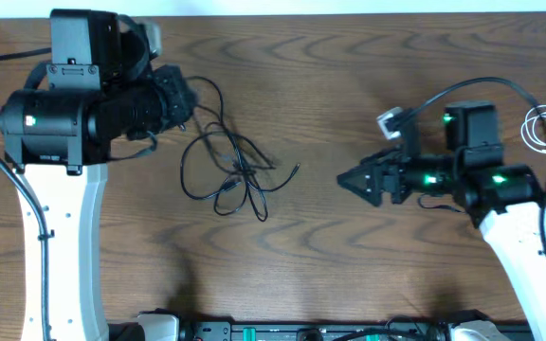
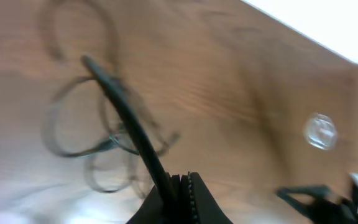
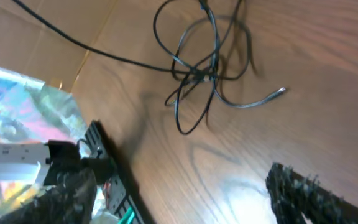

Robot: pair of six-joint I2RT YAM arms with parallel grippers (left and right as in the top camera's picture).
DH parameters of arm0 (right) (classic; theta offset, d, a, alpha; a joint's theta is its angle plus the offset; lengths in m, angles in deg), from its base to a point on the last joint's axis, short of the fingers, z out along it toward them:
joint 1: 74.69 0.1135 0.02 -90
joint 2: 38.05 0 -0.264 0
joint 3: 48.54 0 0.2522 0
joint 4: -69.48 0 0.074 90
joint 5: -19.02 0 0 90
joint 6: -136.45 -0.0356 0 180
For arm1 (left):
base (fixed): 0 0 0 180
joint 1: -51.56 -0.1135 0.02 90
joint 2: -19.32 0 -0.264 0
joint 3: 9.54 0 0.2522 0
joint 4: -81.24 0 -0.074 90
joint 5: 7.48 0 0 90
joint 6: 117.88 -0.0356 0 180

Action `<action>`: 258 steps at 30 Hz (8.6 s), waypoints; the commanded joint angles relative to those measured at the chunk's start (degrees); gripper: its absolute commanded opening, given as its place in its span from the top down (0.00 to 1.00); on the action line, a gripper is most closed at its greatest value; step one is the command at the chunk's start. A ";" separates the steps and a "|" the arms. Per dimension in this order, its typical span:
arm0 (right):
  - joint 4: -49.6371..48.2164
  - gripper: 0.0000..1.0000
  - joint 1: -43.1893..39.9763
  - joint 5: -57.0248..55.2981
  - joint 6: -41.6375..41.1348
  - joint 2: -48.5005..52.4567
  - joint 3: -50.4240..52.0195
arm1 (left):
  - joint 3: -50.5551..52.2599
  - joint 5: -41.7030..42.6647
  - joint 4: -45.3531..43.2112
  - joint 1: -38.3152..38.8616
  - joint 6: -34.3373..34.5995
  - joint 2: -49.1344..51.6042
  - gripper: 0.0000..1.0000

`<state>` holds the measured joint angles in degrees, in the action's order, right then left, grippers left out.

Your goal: Untangle cables

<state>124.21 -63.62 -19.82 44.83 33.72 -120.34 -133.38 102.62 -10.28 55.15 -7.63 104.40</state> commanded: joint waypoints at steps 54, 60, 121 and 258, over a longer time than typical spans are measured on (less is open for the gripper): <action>-18.05 0.01 14.40 -29.59 -17.68 41.75 1.25 | 23.19 -22.21 5.95 1.42 2.38 12.79 0.64; -18.05 0.01 14.43 -29.57 -17.68 41.75 1.25 | 35.19 -22.16 -1.09 3.89 2.99 12.79 0.62; -20.22 0.14 12.66 -9.16 -7.78 8.00 -0.46 | 16.37 4.37 -42.05 4.26 -6.01 -21.92 0.92; -43.06 0.99 17.84 -43.50 -3.30 -13.75 -4.44 | 22.95 8.17 -15.47 23.19 -14.73 18.53 0.69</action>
<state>80.72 -43.95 -61.85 46.14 20.08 -123.58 -110.46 111.10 -25.69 77.97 -21.18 121.64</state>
